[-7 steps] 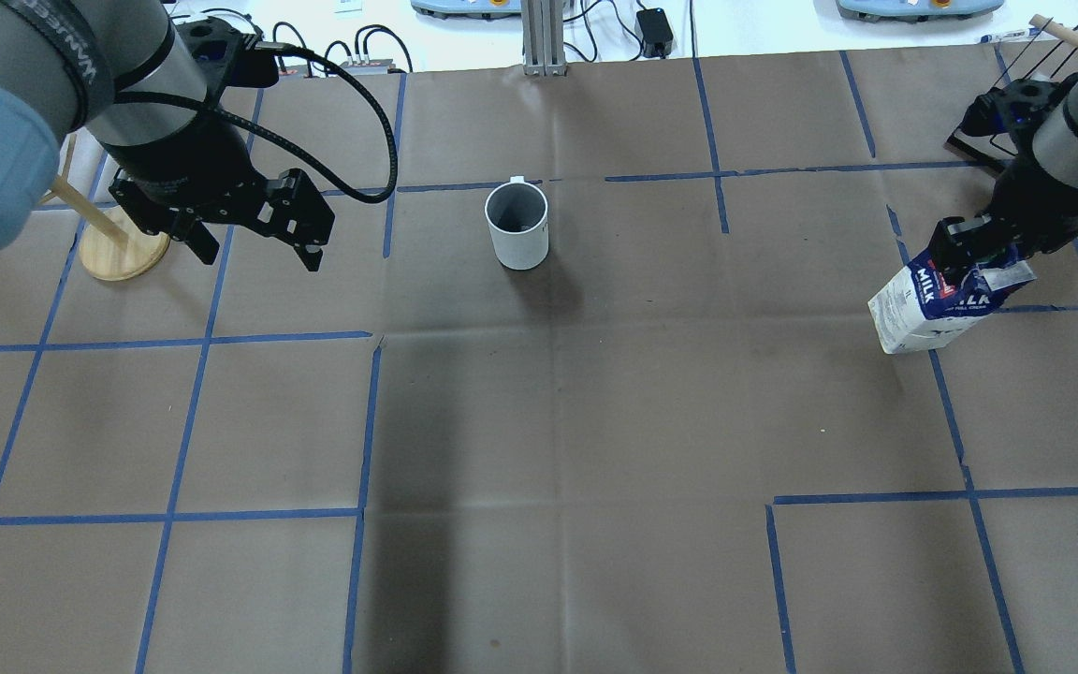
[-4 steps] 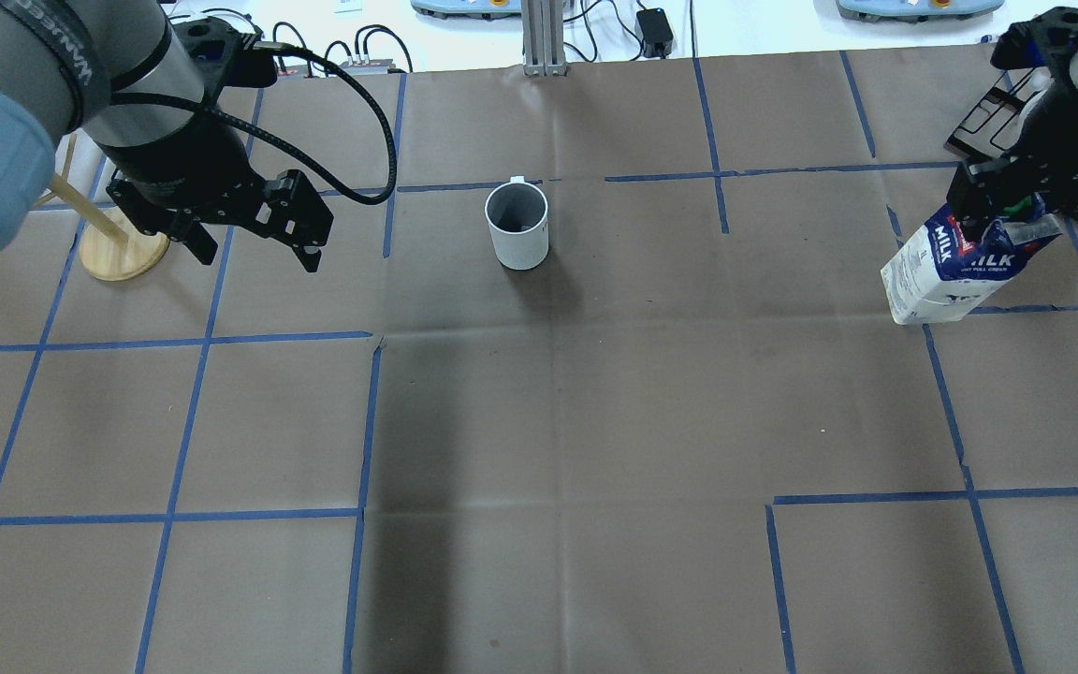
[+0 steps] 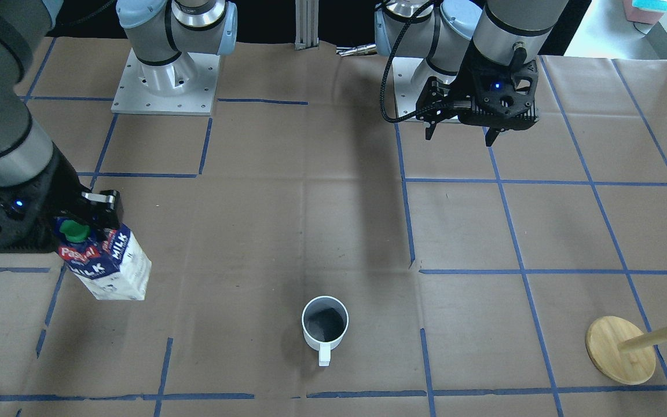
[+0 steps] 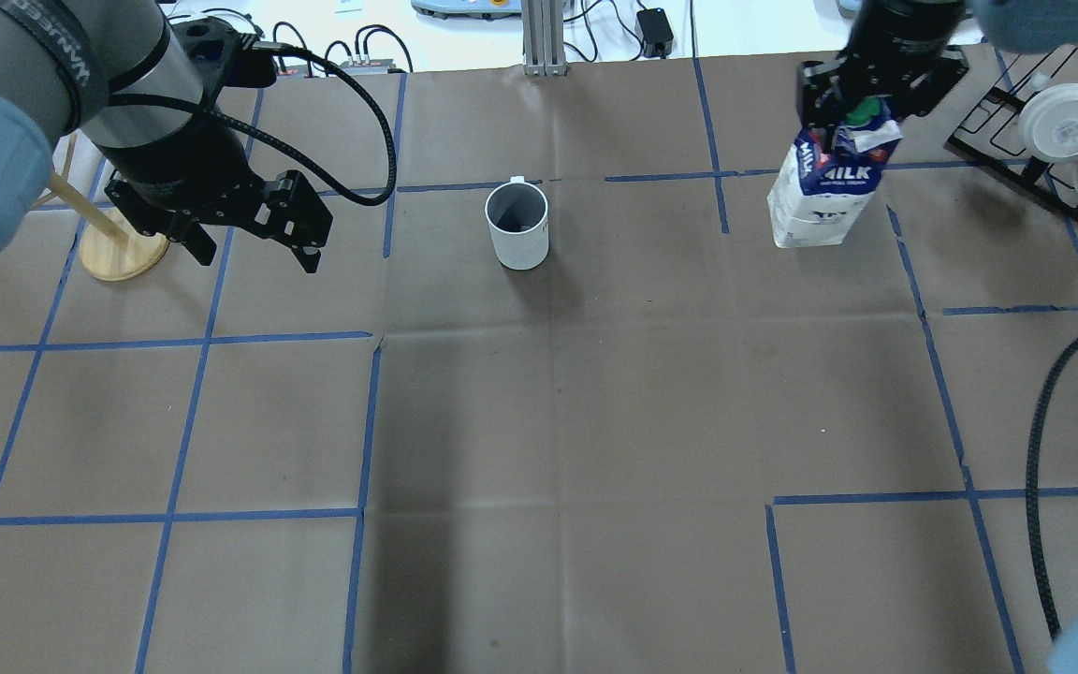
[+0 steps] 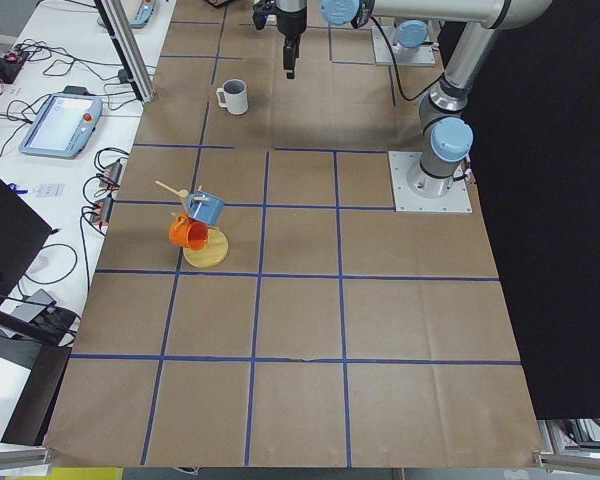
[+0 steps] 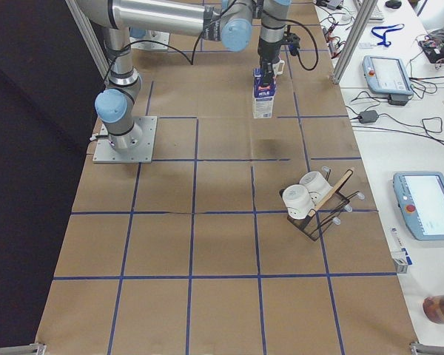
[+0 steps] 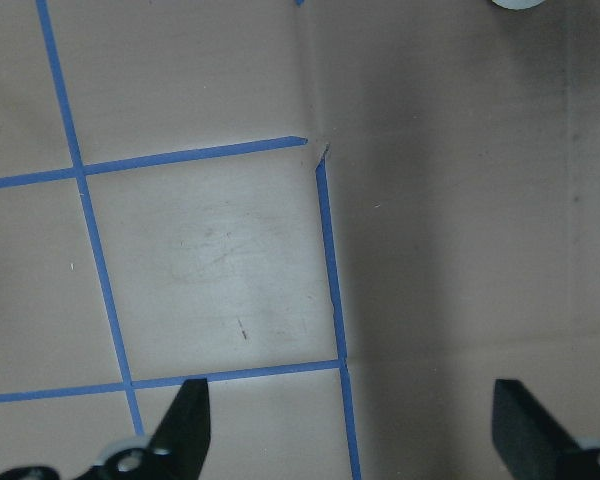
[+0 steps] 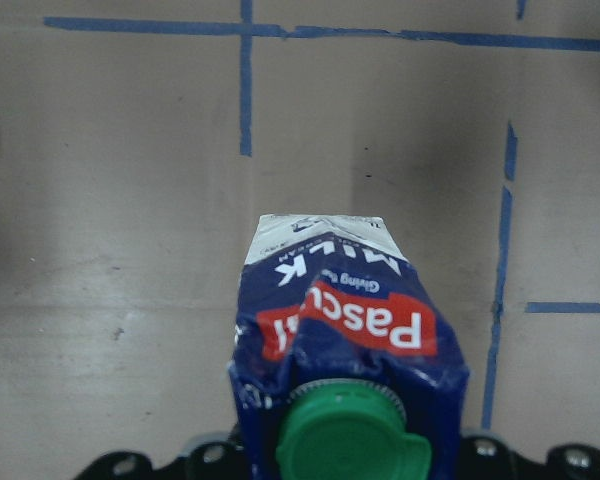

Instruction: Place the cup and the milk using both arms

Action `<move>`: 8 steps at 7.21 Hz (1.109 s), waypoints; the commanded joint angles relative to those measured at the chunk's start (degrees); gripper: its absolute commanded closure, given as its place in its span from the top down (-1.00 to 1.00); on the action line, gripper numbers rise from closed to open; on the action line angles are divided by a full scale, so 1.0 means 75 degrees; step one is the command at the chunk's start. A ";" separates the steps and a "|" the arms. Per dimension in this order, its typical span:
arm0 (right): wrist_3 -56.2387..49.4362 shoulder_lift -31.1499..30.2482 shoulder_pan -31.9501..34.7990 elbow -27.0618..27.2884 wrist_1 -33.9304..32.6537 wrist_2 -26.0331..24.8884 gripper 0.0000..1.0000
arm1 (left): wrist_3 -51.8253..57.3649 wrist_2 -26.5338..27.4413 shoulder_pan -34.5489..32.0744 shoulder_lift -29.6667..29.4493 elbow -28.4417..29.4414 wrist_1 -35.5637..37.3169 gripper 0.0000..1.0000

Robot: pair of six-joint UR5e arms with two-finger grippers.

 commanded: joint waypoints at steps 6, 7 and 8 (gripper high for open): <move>0.2246 0.3632 0.2099 -0.4197 0.1540 0.0830 0.01 | 0.0011 -0.0011 0.0012 0.0106 -0.0166 0.0031 0.99; 0.2304 0.3701 0.2157 -0.4185 0.1528 0.0865 0.01 | -0.0001 -0.0011 0.0012 0.0106 -0.0166 0.0031 0.99; 0.2305 0.3829 0.2158 -0.4173 0.1540 0.0854 0.01 | -0.0001 -0.0011 0.0012 0.0106 -0.0166 0.0031 0.99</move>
